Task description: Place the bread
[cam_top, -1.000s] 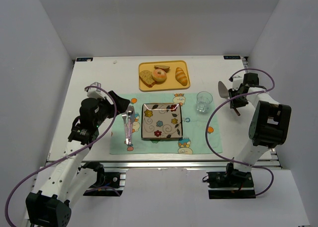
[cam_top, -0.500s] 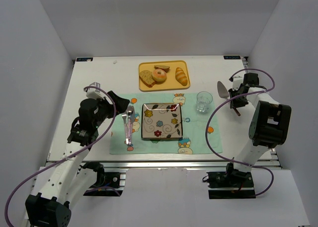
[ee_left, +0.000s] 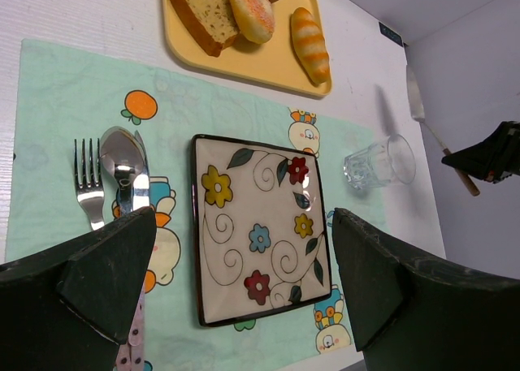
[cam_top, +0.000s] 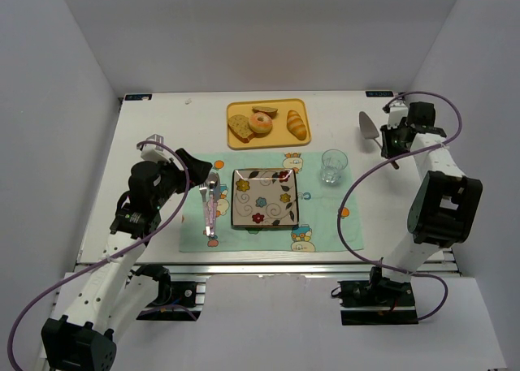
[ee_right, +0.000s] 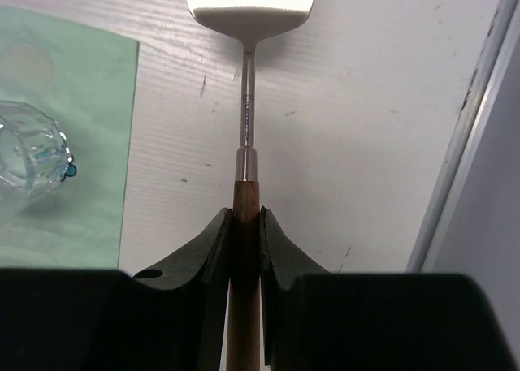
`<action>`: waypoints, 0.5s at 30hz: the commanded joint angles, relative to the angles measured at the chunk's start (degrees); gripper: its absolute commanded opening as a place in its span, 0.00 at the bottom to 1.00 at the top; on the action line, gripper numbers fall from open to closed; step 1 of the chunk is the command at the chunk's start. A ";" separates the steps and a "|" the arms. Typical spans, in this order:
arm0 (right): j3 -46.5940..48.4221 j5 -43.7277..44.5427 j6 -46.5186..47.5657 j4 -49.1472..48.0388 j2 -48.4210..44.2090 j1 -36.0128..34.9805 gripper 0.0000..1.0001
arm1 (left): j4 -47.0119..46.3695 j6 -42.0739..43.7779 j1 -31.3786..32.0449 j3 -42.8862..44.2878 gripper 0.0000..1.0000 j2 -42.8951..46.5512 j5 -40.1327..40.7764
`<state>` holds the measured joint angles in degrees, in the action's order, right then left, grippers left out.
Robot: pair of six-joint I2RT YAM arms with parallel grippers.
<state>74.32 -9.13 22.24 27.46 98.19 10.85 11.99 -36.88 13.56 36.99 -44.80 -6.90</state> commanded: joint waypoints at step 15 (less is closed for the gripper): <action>15.76 -9.42 1.84 2.94 -2.31 -3.37 0.03 | -0.91 -0.73 -0.20 0.80 0.98 -0.03 -0.93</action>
<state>86.15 -15.00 22.81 29.36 97.01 9.76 11.94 -37.36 13.56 36.99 -44.91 -6.92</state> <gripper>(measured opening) 0.219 0.979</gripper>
